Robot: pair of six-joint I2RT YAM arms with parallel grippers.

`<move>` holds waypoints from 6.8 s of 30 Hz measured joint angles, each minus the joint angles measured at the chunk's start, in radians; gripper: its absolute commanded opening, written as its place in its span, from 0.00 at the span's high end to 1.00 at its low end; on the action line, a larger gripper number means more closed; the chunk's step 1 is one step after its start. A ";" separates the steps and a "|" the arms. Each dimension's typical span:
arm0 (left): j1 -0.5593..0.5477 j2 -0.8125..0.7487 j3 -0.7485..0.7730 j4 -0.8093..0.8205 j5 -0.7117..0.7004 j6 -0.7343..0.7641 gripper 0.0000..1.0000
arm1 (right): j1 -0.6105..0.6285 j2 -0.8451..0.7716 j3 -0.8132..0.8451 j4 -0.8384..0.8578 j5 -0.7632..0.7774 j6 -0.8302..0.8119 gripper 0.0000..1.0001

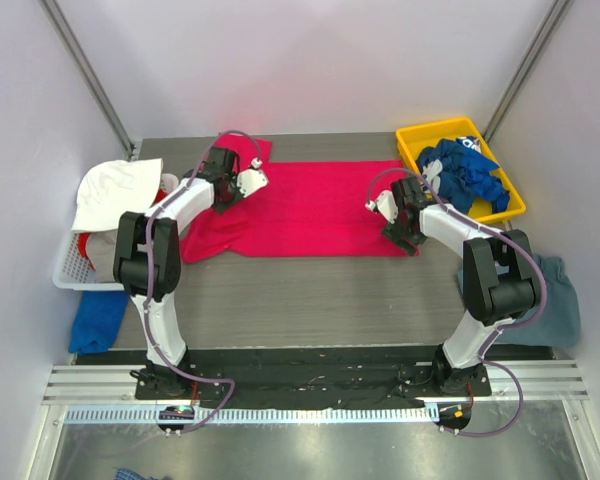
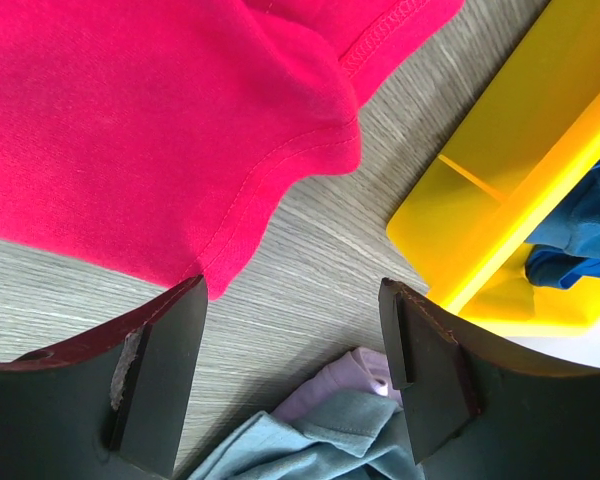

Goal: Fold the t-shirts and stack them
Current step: Fold the tshirt

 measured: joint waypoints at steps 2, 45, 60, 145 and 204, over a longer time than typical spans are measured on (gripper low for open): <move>0.012 0.013 0.003 0.010 -0.012 0.000 1.00 | 0.000 0.000 -0.003 0.002 0.000 0.000 0.24; 0.152 0.053 -0.041 0.107 -0.104 0.023 0.47 | 0.000 0.000 -0.010 0.035 0.022 0.011 0.24; 0.151 -0.013 -0.063 0.167 -0.082 -0.071 0.06 | 0.000 0.000 0.008 0.052 0.022 0.048 0.23; 0.052 0.138 0.082 -0.016 -0.034 -0.227 0.00 | 0.029 0.242 0.256 0.047 -0.222 0.226 0.15; -0.208 -0.312 -0.529 -0.079 -0.169 -0.174 0.00 | 0.183 -0.135 -0.206 -0.261 -0.183 0.057 0.17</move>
